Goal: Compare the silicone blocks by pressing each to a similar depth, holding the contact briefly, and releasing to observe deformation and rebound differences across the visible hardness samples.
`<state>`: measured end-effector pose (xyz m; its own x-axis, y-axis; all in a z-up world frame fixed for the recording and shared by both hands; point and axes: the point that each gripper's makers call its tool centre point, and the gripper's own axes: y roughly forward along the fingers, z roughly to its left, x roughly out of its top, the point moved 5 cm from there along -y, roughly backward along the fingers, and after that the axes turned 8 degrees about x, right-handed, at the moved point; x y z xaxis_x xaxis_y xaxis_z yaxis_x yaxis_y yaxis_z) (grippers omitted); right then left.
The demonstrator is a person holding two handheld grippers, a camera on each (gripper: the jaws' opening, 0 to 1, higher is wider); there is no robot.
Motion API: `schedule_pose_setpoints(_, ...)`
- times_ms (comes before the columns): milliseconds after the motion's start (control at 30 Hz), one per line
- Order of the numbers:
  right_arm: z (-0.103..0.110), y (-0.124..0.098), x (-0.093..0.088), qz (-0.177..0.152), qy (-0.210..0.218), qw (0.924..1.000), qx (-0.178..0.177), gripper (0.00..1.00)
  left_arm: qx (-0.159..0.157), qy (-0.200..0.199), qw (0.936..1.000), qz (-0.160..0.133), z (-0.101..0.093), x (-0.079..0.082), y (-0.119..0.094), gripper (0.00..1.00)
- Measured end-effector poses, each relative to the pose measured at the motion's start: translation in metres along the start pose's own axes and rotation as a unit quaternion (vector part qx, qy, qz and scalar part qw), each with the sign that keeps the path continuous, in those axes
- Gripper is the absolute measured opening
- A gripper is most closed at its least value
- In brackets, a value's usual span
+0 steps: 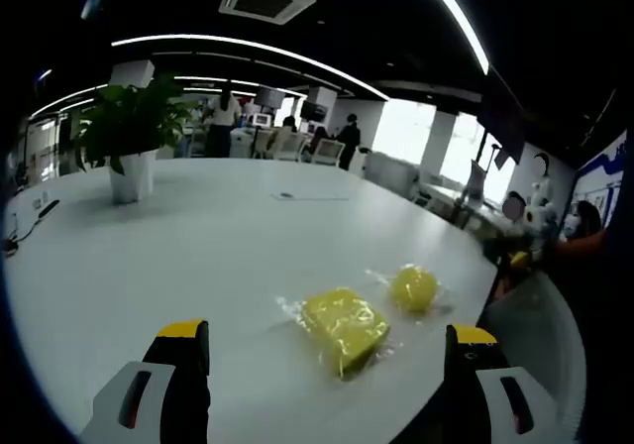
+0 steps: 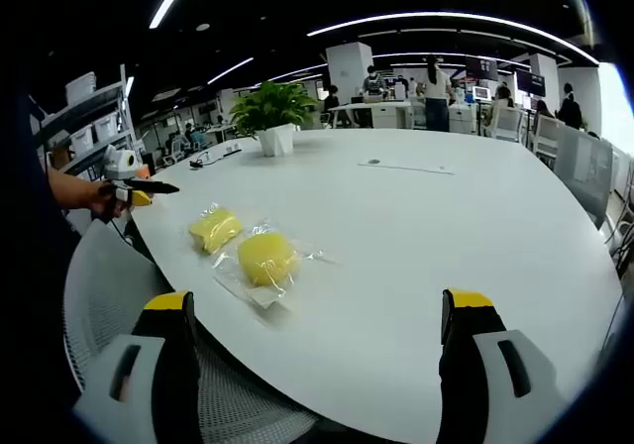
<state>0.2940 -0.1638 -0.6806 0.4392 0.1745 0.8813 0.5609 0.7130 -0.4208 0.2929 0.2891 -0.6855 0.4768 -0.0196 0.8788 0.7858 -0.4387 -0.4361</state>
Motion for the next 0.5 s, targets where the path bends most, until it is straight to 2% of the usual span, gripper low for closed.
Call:
schedule_pose_setpoints(200,0.0064,0.0015,-0.0027,0.003,0.001,1.0,0.002,0.96,0.0,-0.005,1.0,0.001,-0.0014,0.0007,-0.0018,1.0)
schedule_pose_setpoints(400,0.0043,0.0008,-0.002,0.006,0.0,1.0,-0.007,0.96,-0.003,-0.007,1.0,0.0,-0.0001,0.0036,-0.0024,1.0)
schedule_pose_setpoints(467,0.007,0.0025,-0.0044,0.017,-0.005,0.9998,0.008,0.96,-0.007,-0.008,0.9999,0.002,-0.0001,0.0044,-0.0017,1.0)
schedule_pose_setpoints(500,0.0057,0.0022,-0.0063,0.028,-0.014,0.9995,-0.001,0.96,-0.007,-0.008,0.9999,0.003,0.0,0.0045,-0.0015,1.0)
